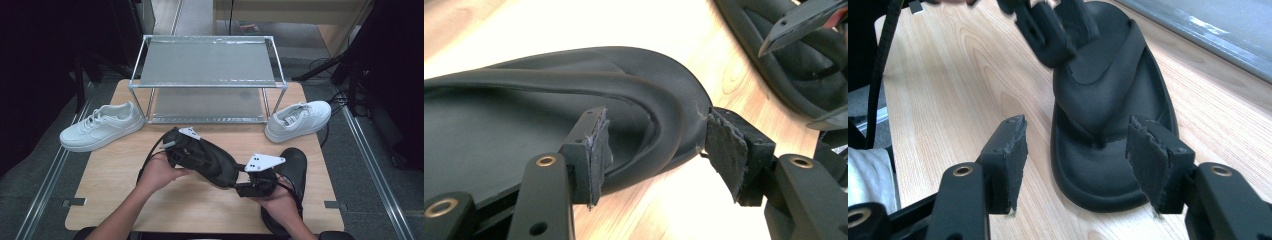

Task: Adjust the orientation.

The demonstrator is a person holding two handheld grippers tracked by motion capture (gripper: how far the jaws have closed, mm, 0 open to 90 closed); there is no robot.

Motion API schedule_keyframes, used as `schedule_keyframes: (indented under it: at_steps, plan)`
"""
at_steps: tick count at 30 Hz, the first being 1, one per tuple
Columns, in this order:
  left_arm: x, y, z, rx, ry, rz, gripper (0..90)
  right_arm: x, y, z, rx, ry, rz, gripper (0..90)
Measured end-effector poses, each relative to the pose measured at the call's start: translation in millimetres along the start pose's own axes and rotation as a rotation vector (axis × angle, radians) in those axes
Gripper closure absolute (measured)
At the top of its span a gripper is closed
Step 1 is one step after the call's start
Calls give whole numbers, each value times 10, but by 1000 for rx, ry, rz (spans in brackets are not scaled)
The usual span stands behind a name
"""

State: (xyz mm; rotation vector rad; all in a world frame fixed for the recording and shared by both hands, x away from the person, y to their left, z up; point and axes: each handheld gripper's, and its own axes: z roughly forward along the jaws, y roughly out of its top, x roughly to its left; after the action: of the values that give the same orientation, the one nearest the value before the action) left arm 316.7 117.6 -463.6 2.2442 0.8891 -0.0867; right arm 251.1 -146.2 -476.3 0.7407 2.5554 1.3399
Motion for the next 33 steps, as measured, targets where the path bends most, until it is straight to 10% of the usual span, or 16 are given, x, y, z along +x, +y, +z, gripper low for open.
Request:
schedule_keyframes:
  at_steps: [14, 21, 33]
  plan:
    - [595, -213, -319, -57, 1, 24, 865, 150, 8, 274, 27, 29, 29, 690]
    - [829, -245, -162, -21, 61, 25, 888, 277, -54, 456, 58, 36, 30, 892]
    - [972, -351, -16, -16, 64, -4, 877, 335, -129, 727, 153, 40, 48, 900]
